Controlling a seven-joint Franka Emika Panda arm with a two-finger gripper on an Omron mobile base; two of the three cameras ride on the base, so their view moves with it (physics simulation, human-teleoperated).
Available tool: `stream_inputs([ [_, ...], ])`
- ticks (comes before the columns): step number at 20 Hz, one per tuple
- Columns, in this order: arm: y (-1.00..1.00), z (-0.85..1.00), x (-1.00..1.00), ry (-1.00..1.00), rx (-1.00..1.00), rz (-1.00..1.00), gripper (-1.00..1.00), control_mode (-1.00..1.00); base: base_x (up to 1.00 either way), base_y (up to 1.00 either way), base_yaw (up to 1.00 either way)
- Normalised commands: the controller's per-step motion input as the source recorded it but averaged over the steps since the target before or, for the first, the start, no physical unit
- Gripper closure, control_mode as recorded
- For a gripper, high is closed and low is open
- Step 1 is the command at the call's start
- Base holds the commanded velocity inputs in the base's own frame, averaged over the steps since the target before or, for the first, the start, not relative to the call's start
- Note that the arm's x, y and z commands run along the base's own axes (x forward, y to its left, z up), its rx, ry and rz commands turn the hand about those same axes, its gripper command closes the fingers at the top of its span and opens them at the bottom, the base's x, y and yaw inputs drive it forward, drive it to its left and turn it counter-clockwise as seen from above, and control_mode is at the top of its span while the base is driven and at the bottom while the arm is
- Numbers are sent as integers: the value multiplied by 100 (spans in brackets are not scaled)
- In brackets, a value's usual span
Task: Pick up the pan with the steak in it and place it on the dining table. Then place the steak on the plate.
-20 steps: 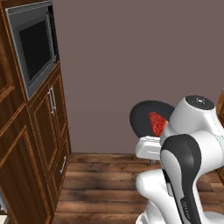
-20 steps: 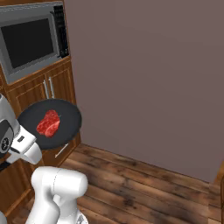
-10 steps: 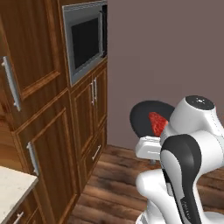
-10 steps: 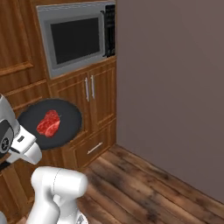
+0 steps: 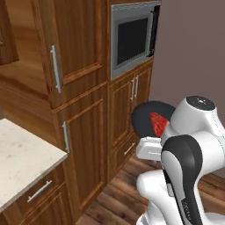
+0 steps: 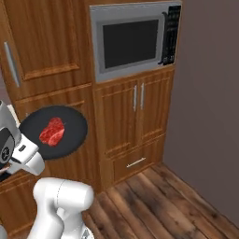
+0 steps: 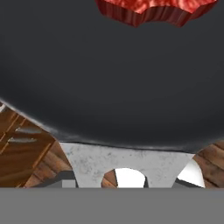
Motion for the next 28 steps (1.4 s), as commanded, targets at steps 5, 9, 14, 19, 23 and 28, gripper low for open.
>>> stream_inputs([
  [5,0,0,0,0,0,0,100,100,-6,0,50],
  [9,0,0,0,0,0,0,100,100,-6,0,50],
  [14,0,0,0,0,0,0,100,100,-7,0,50],
  [19,0,0,0,0,0,0,100,100,-23,0,46],
  [23,0,0,0,0,0,0,100,100,-10,-5,18],
  [28,0,0,0,0,0,0,100,100,-3,-2,19],
])
